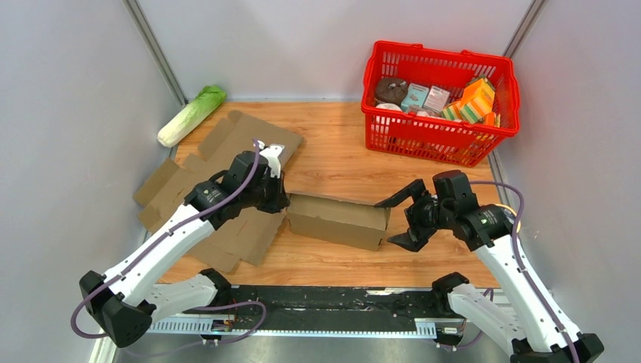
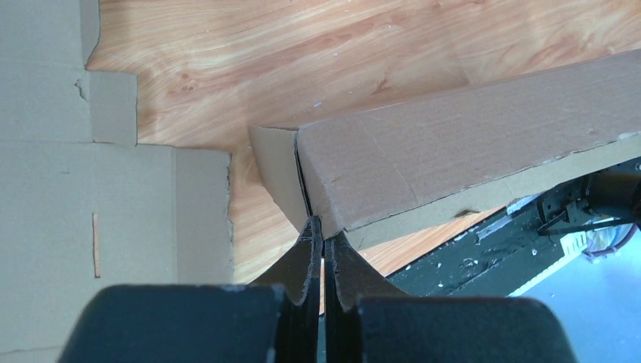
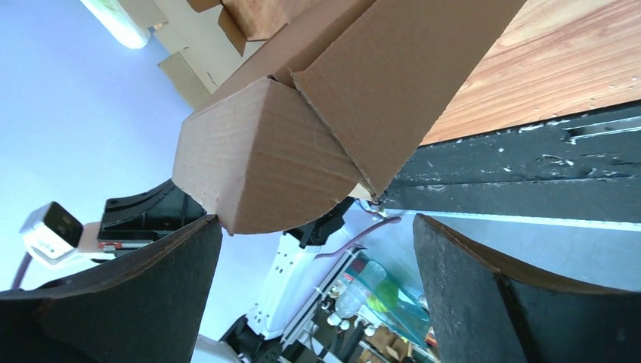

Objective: Fold the paper box

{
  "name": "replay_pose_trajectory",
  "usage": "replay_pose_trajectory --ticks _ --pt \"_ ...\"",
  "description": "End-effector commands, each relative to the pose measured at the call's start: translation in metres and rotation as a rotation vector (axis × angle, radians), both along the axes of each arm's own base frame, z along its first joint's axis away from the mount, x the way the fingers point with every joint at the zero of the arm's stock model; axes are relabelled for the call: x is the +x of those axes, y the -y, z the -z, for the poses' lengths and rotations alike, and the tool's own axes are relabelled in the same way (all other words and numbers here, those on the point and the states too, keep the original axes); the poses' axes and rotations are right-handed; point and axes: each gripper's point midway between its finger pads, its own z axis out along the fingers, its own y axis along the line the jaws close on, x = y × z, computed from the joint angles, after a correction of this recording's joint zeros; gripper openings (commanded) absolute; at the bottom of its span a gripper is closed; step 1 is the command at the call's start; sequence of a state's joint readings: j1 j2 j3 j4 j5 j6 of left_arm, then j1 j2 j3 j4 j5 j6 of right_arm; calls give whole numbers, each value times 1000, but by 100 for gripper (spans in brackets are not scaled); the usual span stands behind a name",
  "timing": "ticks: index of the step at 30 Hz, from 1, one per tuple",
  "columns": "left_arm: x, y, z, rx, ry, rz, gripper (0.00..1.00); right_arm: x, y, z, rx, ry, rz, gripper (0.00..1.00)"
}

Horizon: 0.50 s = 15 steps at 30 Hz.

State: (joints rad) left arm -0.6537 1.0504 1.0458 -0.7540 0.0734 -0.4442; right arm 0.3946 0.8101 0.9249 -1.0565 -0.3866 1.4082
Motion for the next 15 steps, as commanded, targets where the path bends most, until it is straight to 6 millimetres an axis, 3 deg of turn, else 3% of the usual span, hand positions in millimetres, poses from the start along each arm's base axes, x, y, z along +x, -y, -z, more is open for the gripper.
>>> replay_pose_trajectory --ticks 1,11,15 --pt "3 -2 -6 -33 24 -75 0 11 -7 -7 79 -29 77 100" --pt "3 2 -7 -58 43 -109 0 34 6 2 88 -8 270 100" --pt "1 4 -5 -61 39 -106 0 47 1 3 115 19 274 100"
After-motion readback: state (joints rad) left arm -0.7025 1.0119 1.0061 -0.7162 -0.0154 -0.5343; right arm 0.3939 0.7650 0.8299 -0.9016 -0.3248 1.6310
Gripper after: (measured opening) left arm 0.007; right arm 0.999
